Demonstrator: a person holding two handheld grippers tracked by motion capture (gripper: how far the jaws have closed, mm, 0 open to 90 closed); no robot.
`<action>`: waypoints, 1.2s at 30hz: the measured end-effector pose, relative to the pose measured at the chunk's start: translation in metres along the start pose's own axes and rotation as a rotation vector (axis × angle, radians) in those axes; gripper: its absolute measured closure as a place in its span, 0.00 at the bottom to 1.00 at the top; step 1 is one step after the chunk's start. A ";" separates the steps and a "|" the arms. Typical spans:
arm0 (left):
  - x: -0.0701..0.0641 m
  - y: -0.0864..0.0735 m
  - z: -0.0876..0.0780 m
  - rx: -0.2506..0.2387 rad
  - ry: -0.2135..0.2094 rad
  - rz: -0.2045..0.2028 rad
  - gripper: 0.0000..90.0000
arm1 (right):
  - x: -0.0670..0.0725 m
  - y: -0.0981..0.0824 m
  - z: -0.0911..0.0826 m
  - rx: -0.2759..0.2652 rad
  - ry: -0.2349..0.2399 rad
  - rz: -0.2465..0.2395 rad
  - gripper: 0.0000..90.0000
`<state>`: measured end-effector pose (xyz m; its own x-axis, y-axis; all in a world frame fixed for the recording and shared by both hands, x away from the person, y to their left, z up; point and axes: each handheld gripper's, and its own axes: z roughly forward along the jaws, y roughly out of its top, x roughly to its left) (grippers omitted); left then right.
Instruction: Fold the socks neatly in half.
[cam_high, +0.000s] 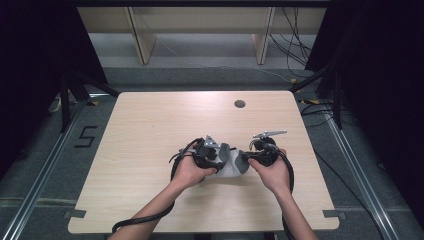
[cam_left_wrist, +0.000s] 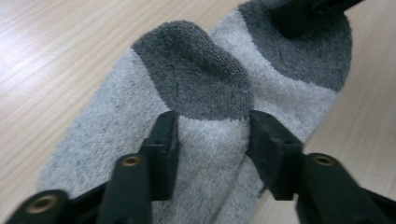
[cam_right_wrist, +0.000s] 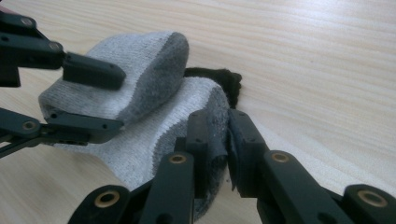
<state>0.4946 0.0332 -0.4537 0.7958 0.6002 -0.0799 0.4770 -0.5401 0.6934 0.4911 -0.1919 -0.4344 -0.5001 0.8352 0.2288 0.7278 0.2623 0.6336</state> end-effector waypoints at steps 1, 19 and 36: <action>0.001 0.000 0.000 0.003 -0.010 -0.011 0.67 | 0.002 0.000 -0.001 0.003 -0.010 0.009 0.89; 0.016 0.002 -0.045 -0.167 -0.058 -0.171 0.95 | 0.007 0.010 -0.001 -0.017 0.005 -0.022 0.89; -0.007 0.007 -0.012 -0.163 -0.100 -0.086 0.95 | -0.005 0.019 0.025 0.002 -0.017 0.057 0.90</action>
<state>0.4875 0.0322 -0.4403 0.7917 0.5741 -0.2089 0.4845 -0.3817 0.7871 0.5187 -0.1794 -0.4420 -0.4497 0.8568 0.2524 0.7561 0.2148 0.6182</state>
